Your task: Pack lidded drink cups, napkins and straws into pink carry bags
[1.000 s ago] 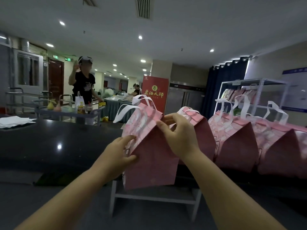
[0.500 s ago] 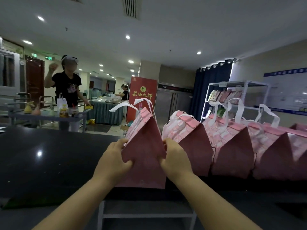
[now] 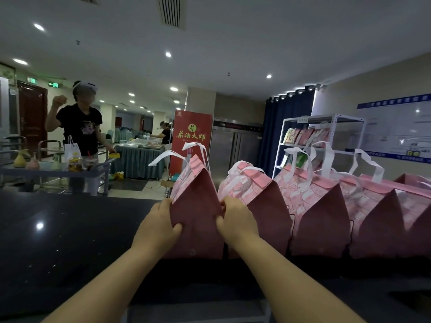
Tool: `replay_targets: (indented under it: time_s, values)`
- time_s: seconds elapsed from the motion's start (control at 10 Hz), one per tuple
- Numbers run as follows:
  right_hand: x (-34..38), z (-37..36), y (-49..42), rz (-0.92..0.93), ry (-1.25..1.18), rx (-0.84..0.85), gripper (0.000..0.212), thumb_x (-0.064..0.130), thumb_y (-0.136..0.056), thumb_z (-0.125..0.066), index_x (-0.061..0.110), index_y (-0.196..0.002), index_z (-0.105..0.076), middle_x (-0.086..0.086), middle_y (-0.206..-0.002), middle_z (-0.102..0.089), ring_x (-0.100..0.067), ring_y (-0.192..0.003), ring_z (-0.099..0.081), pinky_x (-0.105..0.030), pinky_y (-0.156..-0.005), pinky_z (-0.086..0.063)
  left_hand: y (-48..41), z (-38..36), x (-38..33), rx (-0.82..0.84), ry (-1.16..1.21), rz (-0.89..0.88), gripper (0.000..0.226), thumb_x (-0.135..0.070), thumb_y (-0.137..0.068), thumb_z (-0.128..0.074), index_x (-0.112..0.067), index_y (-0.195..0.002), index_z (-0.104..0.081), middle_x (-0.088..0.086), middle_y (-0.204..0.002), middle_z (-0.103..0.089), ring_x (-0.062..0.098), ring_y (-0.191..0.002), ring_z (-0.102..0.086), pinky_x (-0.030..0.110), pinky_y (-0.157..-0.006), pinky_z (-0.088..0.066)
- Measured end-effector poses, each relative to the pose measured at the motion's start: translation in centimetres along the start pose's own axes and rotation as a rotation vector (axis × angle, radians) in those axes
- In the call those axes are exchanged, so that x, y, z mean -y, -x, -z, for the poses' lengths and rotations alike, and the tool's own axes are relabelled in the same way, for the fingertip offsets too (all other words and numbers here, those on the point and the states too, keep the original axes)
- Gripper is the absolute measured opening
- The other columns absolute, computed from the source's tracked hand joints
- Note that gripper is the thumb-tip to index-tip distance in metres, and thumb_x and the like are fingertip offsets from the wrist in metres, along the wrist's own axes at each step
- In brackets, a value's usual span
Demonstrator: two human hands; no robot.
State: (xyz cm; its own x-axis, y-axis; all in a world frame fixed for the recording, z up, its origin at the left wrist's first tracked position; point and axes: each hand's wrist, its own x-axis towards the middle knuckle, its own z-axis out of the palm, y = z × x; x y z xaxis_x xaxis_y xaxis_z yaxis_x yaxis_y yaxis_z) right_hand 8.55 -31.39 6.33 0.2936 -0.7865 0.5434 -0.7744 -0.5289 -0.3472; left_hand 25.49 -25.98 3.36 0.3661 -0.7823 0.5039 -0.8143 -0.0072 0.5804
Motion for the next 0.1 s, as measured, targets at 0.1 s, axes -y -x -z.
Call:
replay_targets:
  time_s: [0.1]
  values:
    - [-0.82,1.5,0.73,0.052,-0.05,-0.086,0.016,0.025,-0.085,-0.058,0.015,-0.097,-0.06,-0.002,-0.101,-0.062,-0.025,-0.092,-0.057,-0.033,-0.076,-0.046,0.49,0.88,-0.15,-0.063,-0.024,-0.008,0.053,-0.034,-0.079,-0.066,-0.017,-0.125,-0.045,0.004,-0.115,-0.052,0.02,-0.099,-0.054,0.034,-0.083,-0.047]
